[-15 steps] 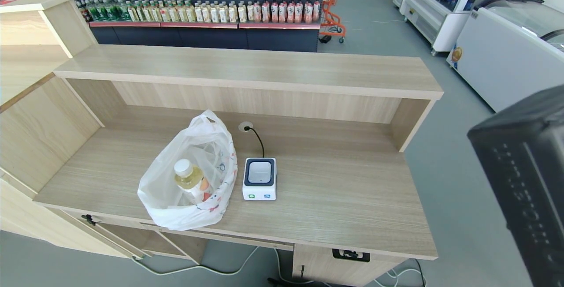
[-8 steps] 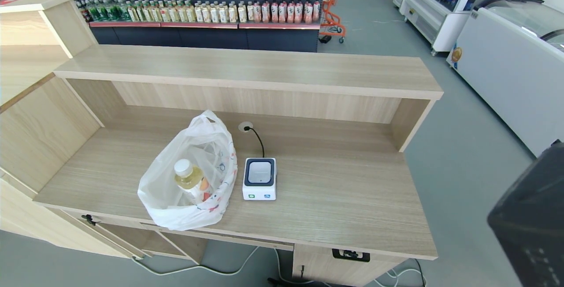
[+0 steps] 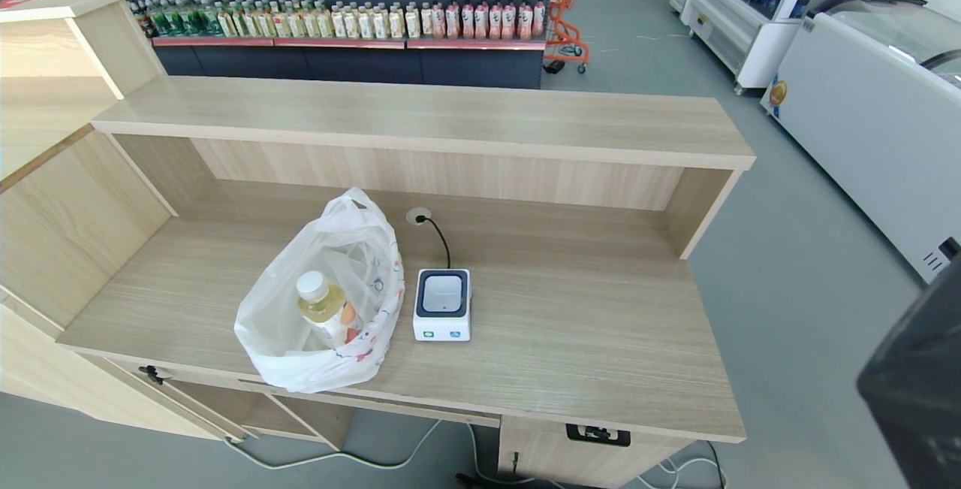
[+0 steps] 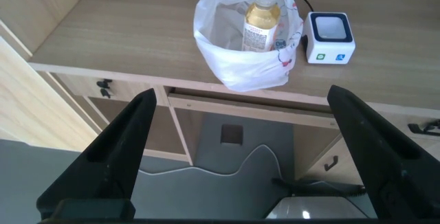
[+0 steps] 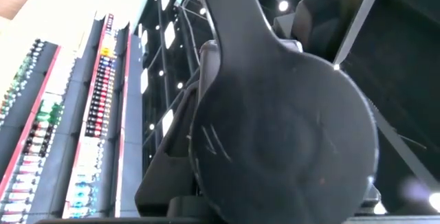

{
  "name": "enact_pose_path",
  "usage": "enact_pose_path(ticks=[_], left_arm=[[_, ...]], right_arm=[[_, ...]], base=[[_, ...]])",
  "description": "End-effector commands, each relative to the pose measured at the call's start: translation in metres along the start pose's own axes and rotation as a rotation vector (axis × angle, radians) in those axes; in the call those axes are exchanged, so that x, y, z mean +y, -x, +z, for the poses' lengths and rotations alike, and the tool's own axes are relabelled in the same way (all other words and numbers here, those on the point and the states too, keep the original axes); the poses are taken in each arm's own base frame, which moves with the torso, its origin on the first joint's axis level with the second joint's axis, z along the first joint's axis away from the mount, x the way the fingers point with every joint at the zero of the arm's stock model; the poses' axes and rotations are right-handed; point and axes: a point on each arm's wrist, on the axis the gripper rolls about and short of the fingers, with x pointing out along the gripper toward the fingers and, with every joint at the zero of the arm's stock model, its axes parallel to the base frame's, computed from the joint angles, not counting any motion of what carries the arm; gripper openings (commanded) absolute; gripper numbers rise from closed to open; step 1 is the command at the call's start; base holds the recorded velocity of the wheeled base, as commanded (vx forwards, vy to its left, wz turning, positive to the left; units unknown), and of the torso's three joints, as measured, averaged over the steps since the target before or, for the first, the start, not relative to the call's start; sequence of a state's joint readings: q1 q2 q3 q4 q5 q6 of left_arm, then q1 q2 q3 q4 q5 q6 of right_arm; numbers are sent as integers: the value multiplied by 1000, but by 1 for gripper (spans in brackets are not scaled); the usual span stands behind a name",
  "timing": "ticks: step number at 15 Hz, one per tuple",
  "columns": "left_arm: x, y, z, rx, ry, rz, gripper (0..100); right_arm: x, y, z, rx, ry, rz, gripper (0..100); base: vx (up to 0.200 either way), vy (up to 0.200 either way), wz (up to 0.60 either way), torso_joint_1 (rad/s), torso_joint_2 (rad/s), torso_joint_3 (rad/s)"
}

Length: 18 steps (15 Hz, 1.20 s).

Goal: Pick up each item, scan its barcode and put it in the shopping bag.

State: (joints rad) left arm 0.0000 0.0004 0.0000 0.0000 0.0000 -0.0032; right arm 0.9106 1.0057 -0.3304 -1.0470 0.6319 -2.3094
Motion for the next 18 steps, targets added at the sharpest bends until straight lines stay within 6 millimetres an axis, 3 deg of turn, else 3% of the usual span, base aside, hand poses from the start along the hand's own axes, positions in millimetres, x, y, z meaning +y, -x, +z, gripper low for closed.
enact_pose_path(ticks=[1, 10, 12, 14, 16, 18], left_arm=[[0, 0, 0, 1, 1, 0, 100], [0, 0, 0, 0, 0, 0, 100], [0, 0, 0, 0, 0, 0, 100], [0, 0, 0, 0, 1, 0, 100], [0, 0, 0, 1, 1, 0, 100], [0, 0, 0, 1, 0, 0, 100]], right_arm=[[2, -1, 0, -2, -2, 6, 0], [2, 0, -1, 3, 1, 13, 0], [8, -1, -5, 76, -95, 91, 0], [23, 3, -10, 356, -428, 295, 0], [36, 13, -10, 929, -810, 496, 0], [41, 18, -6, 1328, -1017, 471, 0]], base=[[0, 0, 0, 0, 0, 0], [0, 0, 0, 0, 0, 0], [0, 0, 0, 0, 0, 0], [0, 0, 0, 0, 0, 0], [0, 0, 0, 0, 0, 0], [0, 0, 0, 0, 0, 0]])
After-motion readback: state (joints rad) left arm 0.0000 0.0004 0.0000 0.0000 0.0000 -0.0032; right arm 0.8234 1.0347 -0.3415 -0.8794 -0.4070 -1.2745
